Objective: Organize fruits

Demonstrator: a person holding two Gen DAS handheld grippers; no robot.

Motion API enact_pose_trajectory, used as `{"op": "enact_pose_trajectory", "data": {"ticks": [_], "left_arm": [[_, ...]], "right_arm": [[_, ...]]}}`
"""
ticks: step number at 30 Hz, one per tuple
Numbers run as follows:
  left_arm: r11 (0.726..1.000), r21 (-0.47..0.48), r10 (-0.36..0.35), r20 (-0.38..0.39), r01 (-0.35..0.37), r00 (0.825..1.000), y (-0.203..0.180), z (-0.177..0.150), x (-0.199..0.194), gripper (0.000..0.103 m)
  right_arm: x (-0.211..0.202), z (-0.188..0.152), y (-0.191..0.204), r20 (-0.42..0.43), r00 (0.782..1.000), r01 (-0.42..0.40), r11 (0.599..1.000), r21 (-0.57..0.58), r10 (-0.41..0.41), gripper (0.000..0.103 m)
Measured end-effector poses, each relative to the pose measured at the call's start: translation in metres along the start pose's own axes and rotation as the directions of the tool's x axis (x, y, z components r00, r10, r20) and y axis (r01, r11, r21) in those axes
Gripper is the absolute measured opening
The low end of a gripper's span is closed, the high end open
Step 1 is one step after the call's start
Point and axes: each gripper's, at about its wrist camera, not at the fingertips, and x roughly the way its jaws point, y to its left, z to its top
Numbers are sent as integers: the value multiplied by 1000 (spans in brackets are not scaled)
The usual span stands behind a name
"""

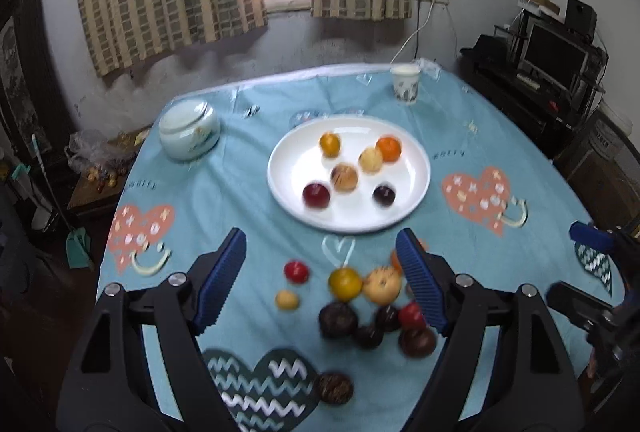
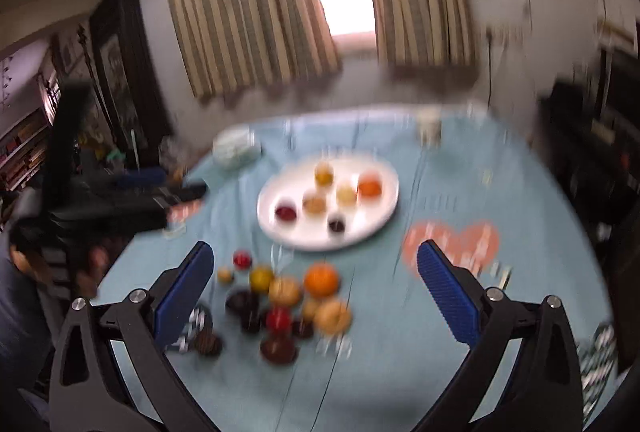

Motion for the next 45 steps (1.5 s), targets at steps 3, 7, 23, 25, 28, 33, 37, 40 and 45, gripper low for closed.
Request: {"op": "enact_pose_trajectory", "data": {"ticks": [3,7,23,25,28,33,37,40,45], "left_arm": [[999,-39,15,-59,-18,998,22,-32,1,79],[995,-83,38,-146,-51,989,44,-72,7,79],[999,6,-30,-317,33,948,-2,-120,43,79],[999,6,-32,-320,36,947,-4,-119,46,79],[999,8,-35,-322,40,946,-6,-117,48,79],[999,6,-42,-328,46,944,-7,-116,52,79],[999,4,-44,-325,48,945,-6,-115,51,79],[999,3,-43,-326,47,944,-5,-115,51,79],[999,1,-46,-326,49,944,-4,-115,50,80]], "right_arm": [[18,-25,-2,-125,992,20,1000,17,-17,102],[28,-47,-3,-217,976,30,999,16,-26,102],[53,-86,28,-378,925,-66,997,-45,44,102],[54,-87,28,-387,921,-68,996,-51,43,102],[55,-87,29,-393,918,-71,996,-52,45,102],[60,-90,29,-412,910,-71,996,-46,45,102],[64,-91,32,-435,899,-85,995,-48,56,102],[66,-91,34,-441,896,-92,994,-53,59,102],[66,-90,35,-437,898,-88,995,-51,57,102]]}}
